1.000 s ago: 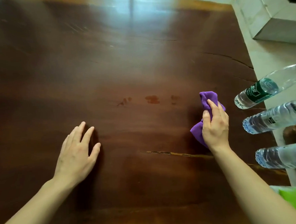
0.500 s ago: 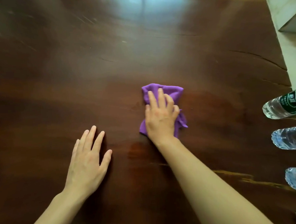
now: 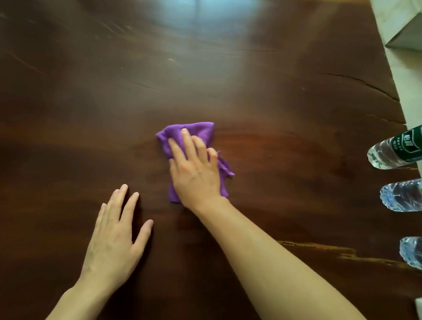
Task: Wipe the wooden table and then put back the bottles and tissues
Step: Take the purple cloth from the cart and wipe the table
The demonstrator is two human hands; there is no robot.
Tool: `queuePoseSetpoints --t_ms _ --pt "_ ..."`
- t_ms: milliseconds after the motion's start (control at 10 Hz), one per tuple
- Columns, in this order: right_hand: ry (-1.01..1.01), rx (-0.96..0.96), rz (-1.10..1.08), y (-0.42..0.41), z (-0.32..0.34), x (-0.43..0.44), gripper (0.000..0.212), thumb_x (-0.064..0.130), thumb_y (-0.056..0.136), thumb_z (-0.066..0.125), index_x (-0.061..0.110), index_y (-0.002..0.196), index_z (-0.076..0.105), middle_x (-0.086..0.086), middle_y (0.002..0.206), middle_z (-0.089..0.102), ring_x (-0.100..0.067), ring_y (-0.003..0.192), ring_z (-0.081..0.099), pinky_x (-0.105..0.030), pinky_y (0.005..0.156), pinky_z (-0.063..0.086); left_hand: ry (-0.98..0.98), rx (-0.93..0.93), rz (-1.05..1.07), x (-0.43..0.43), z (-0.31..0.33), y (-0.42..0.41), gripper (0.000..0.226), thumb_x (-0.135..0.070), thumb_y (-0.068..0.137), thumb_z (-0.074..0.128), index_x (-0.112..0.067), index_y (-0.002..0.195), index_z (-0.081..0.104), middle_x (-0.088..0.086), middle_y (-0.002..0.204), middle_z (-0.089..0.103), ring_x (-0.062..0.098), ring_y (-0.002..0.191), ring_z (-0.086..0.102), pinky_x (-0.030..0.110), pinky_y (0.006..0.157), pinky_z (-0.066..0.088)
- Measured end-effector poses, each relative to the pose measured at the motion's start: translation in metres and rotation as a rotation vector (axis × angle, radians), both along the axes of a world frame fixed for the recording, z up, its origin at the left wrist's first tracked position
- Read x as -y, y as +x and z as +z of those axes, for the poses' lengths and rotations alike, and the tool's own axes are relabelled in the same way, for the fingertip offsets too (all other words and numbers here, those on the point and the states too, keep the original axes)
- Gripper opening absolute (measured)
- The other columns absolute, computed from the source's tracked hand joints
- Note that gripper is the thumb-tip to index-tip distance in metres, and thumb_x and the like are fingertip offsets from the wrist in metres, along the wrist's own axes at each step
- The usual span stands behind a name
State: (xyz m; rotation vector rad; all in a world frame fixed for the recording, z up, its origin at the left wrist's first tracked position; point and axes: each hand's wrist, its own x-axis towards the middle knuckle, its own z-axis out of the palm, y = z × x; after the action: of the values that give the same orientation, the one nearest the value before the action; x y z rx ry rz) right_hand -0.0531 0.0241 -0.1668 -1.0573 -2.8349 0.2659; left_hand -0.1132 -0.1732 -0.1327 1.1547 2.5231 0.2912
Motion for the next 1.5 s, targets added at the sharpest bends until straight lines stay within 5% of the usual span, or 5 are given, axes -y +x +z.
queuePoseSetpoints --t_ms 400,600,800,1200,1500 --pt "0.076 0.080 -0.655 0.190 0.002 -0.111 0.057 0.049 0.099 0.040 0.027 0.151 0.043 -0.011 0.163 0.032 -0.033 0.144 0.033 -0.052 0.109 0.028 0.047 0.025 0.003 0.000 -0.001 0.002 0.068 -0.036 0.096 0.055 -0.009 0.154 0.032 0.007 0.167 0.015 0.017 0.154 0.004 0.040 0.125 0.003" --pt "0.003 -0.020 -0.825 0.186 0.004 -0.113 0.060 0.048 0.097 0.032 0.027 0.152 0.040 -0.009 0.164 0.029 -0.036 0.143 0.029 -0.056 0.111 0.025 0.052 0.020 -0.006 0.001 -0.001 0.001 0.068 -0.037 0.096 0.055 -0.009 0.154 0.032 0.007 0.167 0.015 0.017 0.154 0.004 0.039 0.124 0.003" --pt "0.036 -0.044 -0.617 0.094 0.006 -0.067 0.051 0.041 0.099 0.043 0.023 0.147 0.051 -0.011 0.158 0.041 -0.037 0.136 0.044 -0.050 0.102 0.034 0.052 0.027 -0.005 0.000 0.000 0.000 0.068 -0.037 0.097 0.055 -0.009 0.154 0.031 0.007 0.167 0.014 0.017 0.154 0.004 0.039 0.124 0.002" --pt "-0.037 -0.051 0.143 -0.034 0.001 0.050 0.052 0.044 0.100 0.042 0.027 0.150 0.043 -0.005 0.163 0.030 -0.030 0.143 0.029 -0.050 0.111 0.023 0.036 0.048 -0.022 -0.001 0.002 -0.003 0.069 -0.035 0.097 0.056 -0.012 0.156 0.029 0.008 0.167 0.016 0.019 0.154 0.005 0.038 0.123 0.003" --pt "0.058 -0.059 0.034 0.014 0.002 0.014 0.051 0.040 0.100 0.043 0.026 0.148 0.048 -0.006 0.161 0.037 -0.029 0.140 0.042 -0.048 0.104 0.032 0.020 0.032 -0.027 0.000 0.002 -0.003 0.070 -0.037 0.096 0.056 -0.011 0.155 0.030 0.007 0.167 0.014 0.017 0.154 0.003 0.035 0.122 0.001"
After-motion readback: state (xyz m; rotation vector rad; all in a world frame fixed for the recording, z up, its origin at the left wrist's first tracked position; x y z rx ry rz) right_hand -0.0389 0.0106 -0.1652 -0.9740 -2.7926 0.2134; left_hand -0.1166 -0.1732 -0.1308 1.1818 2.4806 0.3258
